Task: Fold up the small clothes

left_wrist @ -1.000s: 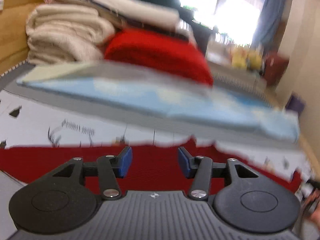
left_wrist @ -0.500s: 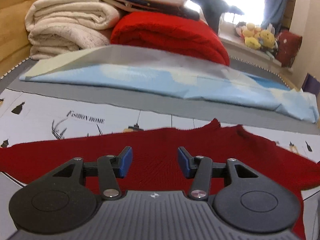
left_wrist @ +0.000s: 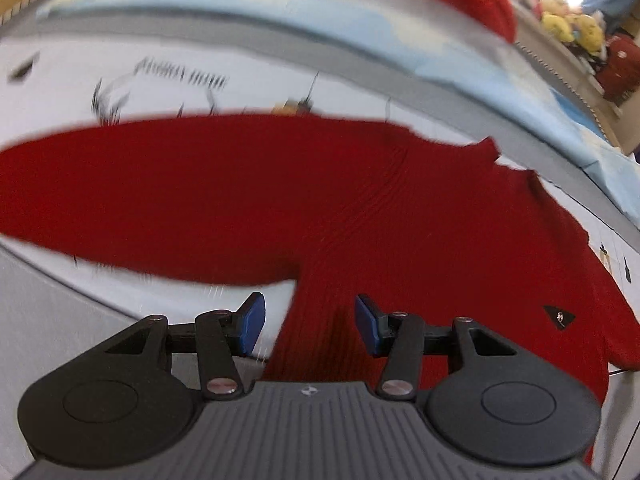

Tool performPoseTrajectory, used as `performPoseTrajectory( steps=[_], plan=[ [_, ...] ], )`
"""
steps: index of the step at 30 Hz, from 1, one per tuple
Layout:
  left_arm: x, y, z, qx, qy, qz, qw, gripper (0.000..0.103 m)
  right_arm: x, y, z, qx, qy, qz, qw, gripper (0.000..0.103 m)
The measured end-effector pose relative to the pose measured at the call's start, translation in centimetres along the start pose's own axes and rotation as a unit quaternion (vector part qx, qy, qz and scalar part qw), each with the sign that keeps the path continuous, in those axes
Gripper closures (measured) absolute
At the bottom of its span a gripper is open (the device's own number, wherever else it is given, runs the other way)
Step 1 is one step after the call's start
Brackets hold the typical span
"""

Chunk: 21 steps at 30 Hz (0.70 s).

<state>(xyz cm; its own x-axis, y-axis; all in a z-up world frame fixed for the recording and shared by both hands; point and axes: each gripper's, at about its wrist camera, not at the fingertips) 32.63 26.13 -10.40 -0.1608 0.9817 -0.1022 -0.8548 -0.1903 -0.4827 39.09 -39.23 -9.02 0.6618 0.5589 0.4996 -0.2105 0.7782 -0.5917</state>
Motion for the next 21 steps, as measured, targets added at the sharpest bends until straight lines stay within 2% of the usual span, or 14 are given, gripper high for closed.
performPoseTrajectory(
  steps=[2,4,6,8,10,11,12,13,14,15,17,18,20,21],
  plan=[
    [1.2,0.6,-0.9,0.015,0.014,0.021,0.9996,0.049,2.0,2.3,0.4,0.083,-0.05,0.027,0.995,0.065],
    [2.1,1.0,-1.6,0.027,0.035,0.042,0.9981,0.05,3.4,4.7,0.4,0.178,-0.105,0.044,0.977,0.063],
    [2.9,1.4,-2.1,0.03,0.06,0.064,0.9957,0.05,4.6,7.1,0.8,0.23,-0.11,0.077,0.964,0.063],
    [3.3,1.8,-2.5,0.029,0.081,0.074,0.9936,0.052,5.0,8.8,0.7,0.269,-0.091,0.098,0.954,0.062],
    [3.3,1.8,-2.7,0.026,0.084,0.071,0.9936,0.064,4.8,10.1,0.2,0.294,-0.086,0.108,0.946,0.062],
    [3.3,1.9,-2.9,0.024,0.086,0.068,0.9937,0.07,4.7,10.6,0.1,0.295,-0.083,0.12,0.944,0.062],
    [3.2,2.0,-3.0,0.023,0.088,0.064,0.9938,0.086,4.9,11.0,0.1,0.289,-0.084,0.134,0.944,0.062],
    [3.2,1.9,-3.1,0.025,0.088,0.06,0.994,0.09,5.1,11.3,-0.1,0.283,-0.088,0.146,0.944,0.066],
    [3.1,2.0,-3.1,0.023,0.086,0.052,0.9947,0.091,5.1,11.6,-0.1,0.278,-0.089,0.154,0.944,0.074],
    [3.0,2.0,-3.0,0.02,0.081,0.045,0.9955,0.092,5.3,11.5,-0.3,0.266,-0.083,0.163,0.947,0.093],
    [2.8,2.0,-2.6,0.015,0.078,0.044,0.9959,0.092,5.1,10.5,-0.7,0.244,-0.098,0.147,0.954,0.097],
    [2.6,2.0,-2.3,0.012,0.075,0.041,0.9963,0.093,5.1,9.7,-0.5,0.207,-0.099,0.143,0.963,0.103],
    [2.1,2.1,-1.9,0.006,0.066,0.029,0.9974,0.092,5.5,7.9,0.0,0.093,-0.076,0.176,0.977,0.103],
    [1.9,2.2,-1.7,0.005,0.06,0.022,0.9979,0.092,5.2,7.1,-0.7,0.099,-0.079,0.162,0.979,0.103]
  ],
)
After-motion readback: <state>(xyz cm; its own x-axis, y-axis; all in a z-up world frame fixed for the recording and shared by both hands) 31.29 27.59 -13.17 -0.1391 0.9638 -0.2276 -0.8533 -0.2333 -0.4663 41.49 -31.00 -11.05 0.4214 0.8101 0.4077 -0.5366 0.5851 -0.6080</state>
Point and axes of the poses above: each gripper's, at about its wrist camera, not at the fingertips, and z roughly against the way its jaws point, x to its left, y to its underside, and after that the axes turned 14 degrees about -z, right-handed
